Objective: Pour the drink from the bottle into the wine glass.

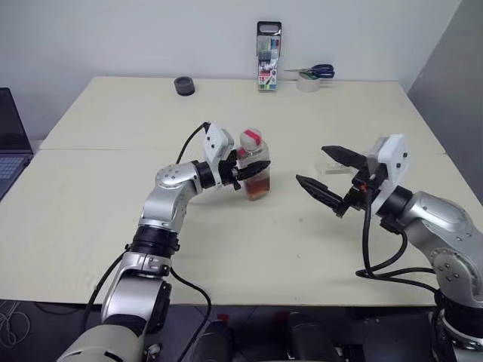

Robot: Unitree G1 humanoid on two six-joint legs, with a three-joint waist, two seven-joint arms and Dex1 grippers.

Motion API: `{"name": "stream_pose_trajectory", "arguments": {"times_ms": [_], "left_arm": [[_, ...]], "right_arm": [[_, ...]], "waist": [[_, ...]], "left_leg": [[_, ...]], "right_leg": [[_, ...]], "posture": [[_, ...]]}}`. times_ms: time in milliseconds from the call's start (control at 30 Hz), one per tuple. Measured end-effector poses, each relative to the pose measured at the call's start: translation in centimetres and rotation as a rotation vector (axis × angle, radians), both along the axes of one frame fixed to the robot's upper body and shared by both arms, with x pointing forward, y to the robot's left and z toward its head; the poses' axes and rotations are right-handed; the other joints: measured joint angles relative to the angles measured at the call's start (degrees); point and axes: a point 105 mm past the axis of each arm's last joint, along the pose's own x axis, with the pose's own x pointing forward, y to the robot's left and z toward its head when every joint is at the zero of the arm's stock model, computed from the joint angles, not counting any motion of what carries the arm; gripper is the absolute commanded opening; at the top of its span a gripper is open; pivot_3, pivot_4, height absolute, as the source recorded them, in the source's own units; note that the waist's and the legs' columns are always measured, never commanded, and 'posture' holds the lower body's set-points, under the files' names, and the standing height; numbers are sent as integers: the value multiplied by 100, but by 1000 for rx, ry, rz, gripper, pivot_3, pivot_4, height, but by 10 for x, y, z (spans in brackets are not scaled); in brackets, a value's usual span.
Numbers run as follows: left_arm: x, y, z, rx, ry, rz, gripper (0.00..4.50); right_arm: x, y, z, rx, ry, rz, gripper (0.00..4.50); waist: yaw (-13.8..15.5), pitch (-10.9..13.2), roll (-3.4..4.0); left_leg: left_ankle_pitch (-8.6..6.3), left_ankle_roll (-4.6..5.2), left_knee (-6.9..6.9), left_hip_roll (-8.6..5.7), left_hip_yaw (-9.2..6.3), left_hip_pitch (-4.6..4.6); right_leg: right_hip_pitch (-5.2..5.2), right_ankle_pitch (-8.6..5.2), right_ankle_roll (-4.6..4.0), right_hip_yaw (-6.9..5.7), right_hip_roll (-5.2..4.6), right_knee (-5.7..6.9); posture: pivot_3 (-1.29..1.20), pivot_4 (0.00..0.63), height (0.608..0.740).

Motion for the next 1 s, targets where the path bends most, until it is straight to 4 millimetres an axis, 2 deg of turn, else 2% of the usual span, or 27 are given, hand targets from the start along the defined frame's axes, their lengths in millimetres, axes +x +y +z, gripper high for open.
{"name": "stream_pose_trajectory", "arguments": {"times_ms": [233, 333, 400, 633, 1000], "left_arm": [[-11, -12, -7, 40, 14, -139, 1891], [-17, -20, -7, 45, 8, -200, 1887], [-18, -23, -8, 50, 9, -223, 1887], [-18, -28, -6, 52, 18, -266, 1887], [-19, -30, -8, 68, -2, -285, 1887]], "right_arm": [[-2, 1, 4, 6, 32, -25, 4500], [1, 10, 18, 41, -4, -36, 4500], [2, 18, 19, 58, -1, -31, 4500], [1, 49, 11, 58, 25, 31, 4500], [21, 57, 6, 59, 18, -31, 4500]], "waist": [[-7, 0, 0], [-20, 0, 0], [-23, 0, 0], [-35, 0, 0], [-70, 0, 0]], "left_leg": [[-2, 4, 0, 1, 0, 1], [-2, 4, -1, 2, -4, 1], [-1, 4, -1, 2, -4, 1], [-2, 4, 0, 1, -6, 0], [-1, 4, 0, 1, -7, 0]], "right_leg": [[0, 0, 0, 1, 1, 2], [0, 0, 0, -2, 2, 3], [0, 0, 0, -1, 2, 3], [-1, 0, 0, -3, 2, 2], [-2, 0, 0, -2, 2, 3]], "posture": [[0, 150, 740], [0, 150, 740], [0, 150, 740], [0, 150, 740], [0, 150, 740]]}}
